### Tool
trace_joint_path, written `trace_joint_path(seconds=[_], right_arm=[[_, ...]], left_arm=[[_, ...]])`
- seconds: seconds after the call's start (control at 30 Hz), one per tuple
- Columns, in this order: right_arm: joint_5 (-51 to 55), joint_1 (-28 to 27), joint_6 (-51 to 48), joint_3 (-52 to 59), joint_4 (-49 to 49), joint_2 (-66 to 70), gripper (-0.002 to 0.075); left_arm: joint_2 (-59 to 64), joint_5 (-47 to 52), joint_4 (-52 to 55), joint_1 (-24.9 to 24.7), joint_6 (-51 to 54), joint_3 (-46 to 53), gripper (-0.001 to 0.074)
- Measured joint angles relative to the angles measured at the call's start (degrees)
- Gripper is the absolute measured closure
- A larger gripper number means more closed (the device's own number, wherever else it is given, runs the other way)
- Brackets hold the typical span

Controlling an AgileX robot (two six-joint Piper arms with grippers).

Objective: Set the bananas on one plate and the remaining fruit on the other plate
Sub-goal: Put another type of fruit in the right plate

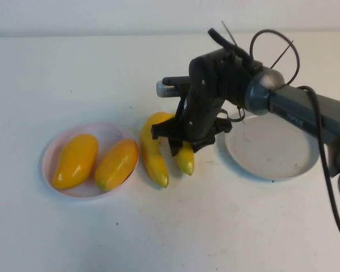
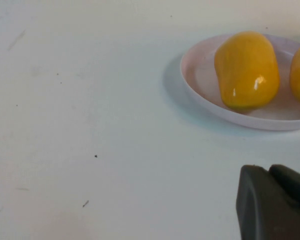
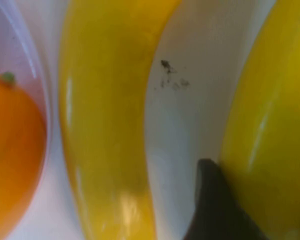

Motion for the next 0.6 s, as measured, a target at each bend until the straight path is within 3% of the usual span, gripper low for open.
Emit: trace_joint_path(seconds=[0.17, 0.3, 0.47, 0.6], right_arm=[[2.88, -0.26, -0.26, 3.16, -5.0, -8.43, 0.0414], [2.24, -2.36, -0.35, 12.51, -9.08, -18.02, 0.0414], [-0.39, -9.23, 0.59, 24.99, -10.55, -26.39, 0.0414], [-0.52, -13.29, 0.84, 28.82, -10.69, -26.07, 0.0414]], left_arm=[[0.0, 0.0, 0.0, 0.0, 0.0, 0.0, 0.0738], [0.0, 0.0, 0.0, 0.0, 0.0, 0.0, 0.0738], [0.0, 0.0, 0.0, 0.0, 0.0, 0.0, 0.0738], [0.0, 0.0, 0.0, 0.0, 0.0, 0.0, 0.0738]])
